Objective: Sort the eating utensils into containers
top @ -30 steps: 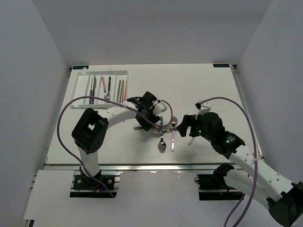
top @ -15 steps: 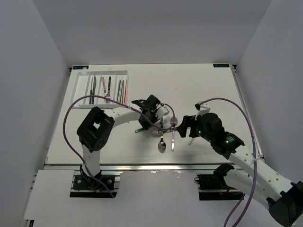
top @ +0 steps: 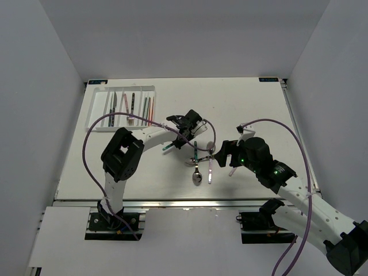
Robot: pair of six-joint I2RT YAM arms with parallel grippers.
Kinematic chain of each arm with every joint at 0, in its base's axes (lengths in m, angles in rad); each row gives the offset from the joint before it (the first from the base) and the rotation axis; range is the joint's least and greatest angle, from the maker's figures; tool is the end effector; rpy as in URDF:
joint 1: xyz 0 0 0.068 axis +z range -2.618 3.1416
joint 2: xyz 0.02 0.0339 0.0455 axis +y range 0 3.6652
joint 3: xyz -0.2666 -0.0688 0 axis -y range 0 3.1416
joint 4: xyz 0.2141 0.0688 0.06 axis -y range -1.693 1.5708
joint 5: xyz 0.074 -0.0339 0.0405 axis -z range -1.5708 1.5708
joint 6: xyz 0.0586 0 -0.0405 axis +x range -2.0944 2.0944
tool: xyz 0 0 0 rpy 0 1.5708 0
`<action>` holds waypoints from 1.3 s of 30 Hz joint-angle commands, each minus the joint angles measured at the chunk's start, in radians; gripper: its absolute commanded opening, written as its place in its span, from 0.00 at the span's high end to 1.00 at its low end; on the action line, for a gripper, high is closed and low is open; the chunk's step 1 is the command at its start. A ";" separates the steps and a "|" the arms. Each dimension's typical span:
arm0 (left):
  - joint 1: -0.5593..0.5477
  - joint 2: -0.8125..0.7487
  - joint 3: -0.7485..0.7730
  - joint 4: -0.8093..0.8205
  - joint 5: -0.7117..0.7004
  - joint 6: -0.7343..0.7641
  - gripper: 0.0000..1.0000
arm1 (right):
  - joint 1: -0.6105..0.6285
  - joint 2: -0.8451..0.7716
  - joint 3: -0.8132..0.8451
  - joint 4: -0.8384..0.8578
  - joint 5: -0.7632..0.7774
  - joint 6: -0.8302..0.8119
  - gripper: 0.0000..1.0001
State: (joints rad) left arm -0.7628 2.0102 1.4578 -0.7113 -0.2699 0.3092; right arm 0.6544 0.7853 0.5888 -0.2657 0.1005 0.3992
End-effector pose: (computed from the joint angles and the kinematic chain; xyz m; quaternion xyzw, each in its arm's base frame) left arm 0.2903 -0.2558 0.1691 0.4824 0.8524 0.0955 0.1776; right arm 0.1397 0.0998 0.2600 -0.0818 0.8457 0.2274 0.4759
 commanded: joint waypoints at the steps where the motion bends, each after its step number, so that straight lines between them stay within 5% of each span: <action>1: -0.009 0.001 0.079 -0.030 -0.166 -0.018 0.83 | -0.002 -0.004 0.003 0.031 -0.007 -0.019 0.14; 3: -0.015 0.035 0.113 -0.042 -0.228 -0.061 1.00 | -0.004 -0.006 0.003 0.029 -0.010 -0.017 0.14; 9: -0.006 0.006 0.148 0.048 -0.252 -0.173 1.00 | -0.002 -0.012 0.006 0.023 -0.010 -0.016 0.14; 15: 0.190 -0.085 0.193 0.142 -0.134 -0.335 1.00 | -0.004 -0.018 0.009 0.020 -0.016 -0.014 0.14; 27: 0.557 0.068 0.352 0.184 0.047 -0.315 1.00 | -0.002 0.003 0.011 0.022 -0.024 -0.016 0.14; 39: 0.688 0.104 0.308 0.227 0.127 -0.328 1.00 | -0.004 0.049 0.009 0.031 -0.035 -0.022 0.15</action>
State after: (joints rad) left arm -0.0910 2.1666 1.7798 -0.5274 -0.1932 -0.0059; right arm 0.6544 0.8280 0.5888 -0.2653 0.0761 0.3943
